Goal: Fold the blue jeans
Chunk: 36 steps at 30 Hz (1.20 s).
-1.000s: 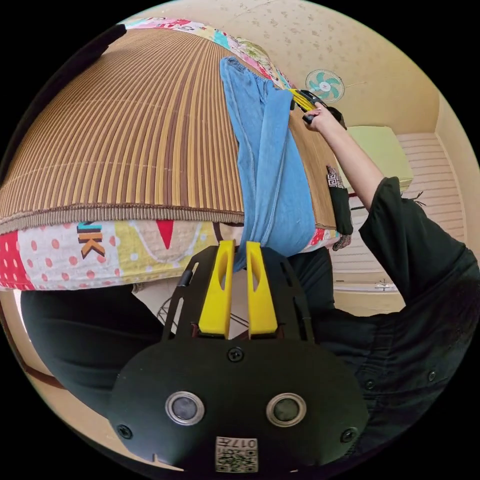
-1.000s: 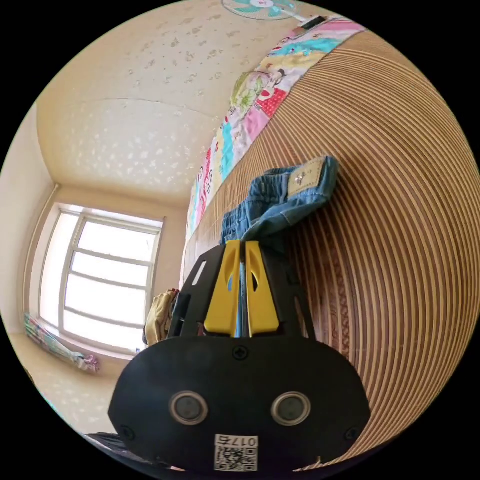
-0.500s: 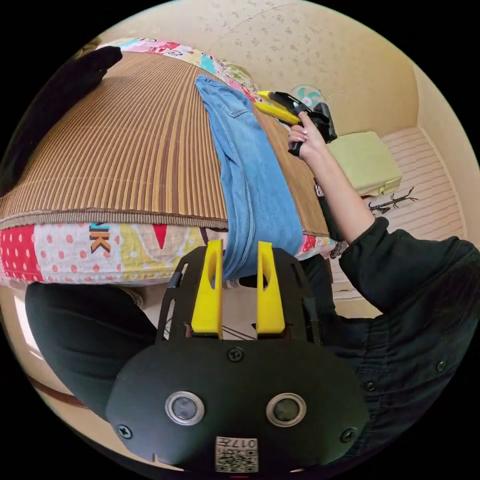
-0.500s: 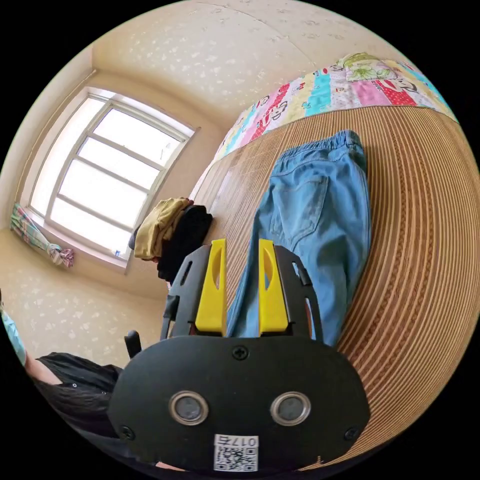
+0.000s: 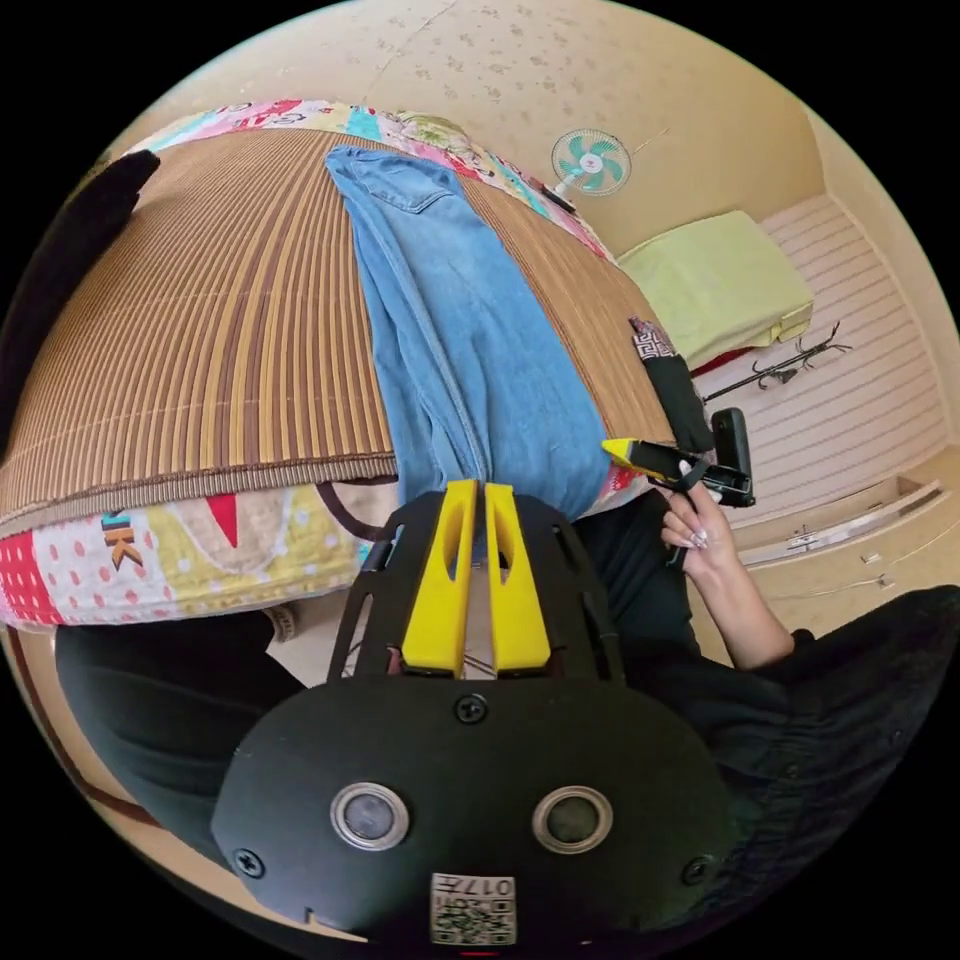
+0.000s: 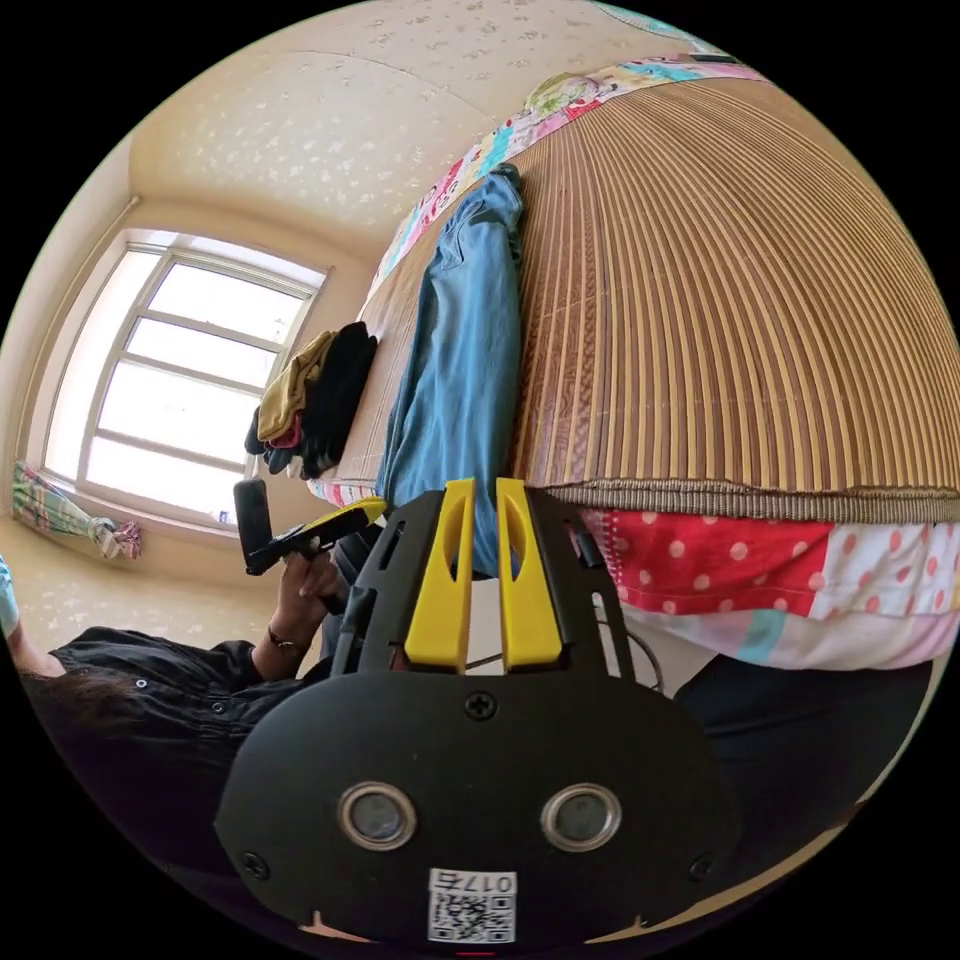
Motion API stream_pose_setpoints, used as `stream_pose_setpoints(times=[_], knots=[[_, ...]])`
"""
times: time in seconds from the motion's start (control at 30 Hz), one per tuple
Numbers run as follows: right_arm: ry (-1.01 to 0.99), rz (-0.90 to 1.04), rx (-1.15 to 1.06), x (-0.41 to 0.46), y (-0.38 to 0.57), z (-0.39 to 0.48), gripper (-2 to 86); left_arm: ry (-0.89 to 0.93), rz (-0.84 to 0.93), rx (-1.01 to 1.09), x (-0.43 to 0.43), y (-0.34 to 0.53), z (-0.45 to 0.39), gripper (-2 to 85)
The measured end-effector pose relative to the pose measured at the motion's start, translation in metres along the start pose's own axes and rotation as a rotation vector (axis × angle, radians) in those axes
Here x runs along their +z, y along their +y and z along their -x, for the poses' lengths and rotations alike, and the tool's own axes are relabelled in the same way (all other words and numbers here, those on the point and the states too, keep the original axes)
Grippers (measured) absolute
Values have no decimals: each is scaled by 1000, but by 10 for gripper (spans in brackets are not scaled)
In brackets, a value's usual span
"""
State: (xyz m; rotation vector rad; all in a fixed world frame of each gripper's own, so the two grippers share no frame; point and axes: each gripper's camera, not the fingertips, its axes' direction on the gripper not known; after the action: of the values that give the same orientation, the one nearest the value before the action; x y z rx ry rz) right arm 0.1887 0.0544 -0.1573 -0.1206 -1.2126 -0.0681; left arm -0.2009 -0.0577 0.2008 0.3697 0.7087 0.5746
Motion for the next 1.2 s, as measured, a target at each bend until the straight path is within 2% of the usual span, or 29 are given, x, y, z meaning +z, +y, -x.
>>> stream_pose_setpoints(times=[0.07,0.13,0.23,0.33,0.43,0.53,0.63,0.7,0.8,0.87,1.0,1.2], knots=[[30,-35,-27,-13,7,2,27,127,-23,-73,-15,13,35,7],[74,-38,-29,-25,13,-4,26,143,-52,-179,-30,32,68,8],[-24,-52,-54,-41,15,-15,45,164,-120,-188,-56,52,82,44],[-56,-78,-30,-57,9,-28,83,125,-115,-100,-63,45,68,86],[-168,17,-52,-47,-13,-40,96,108,-88,-8,-50,24,53,103],[-280,107,-74,-27,-34,-46,85,41,13,-23,-21,0,53,112],[-425,201,-58,0,-55,-51,65,-44,54,-45,-15,-6,53,84],[-422,215,-48,3,-59,-51,46,27,71,-57,-18,-3,55,37],[-523,175,-35,-18,-51,-44,33,244,69,-67,-31,8,51,3],[-626,132,-102,-45,-42,-20,29,330,14,21,-61,15,26,-1],[-839,-50,-404,-157,-40,76,24,581,-181,284,-169,14,-59,-4],[-818,-166,-906,-315,-65,288,19,686,-359,650,-306,-44,-226,-4]])
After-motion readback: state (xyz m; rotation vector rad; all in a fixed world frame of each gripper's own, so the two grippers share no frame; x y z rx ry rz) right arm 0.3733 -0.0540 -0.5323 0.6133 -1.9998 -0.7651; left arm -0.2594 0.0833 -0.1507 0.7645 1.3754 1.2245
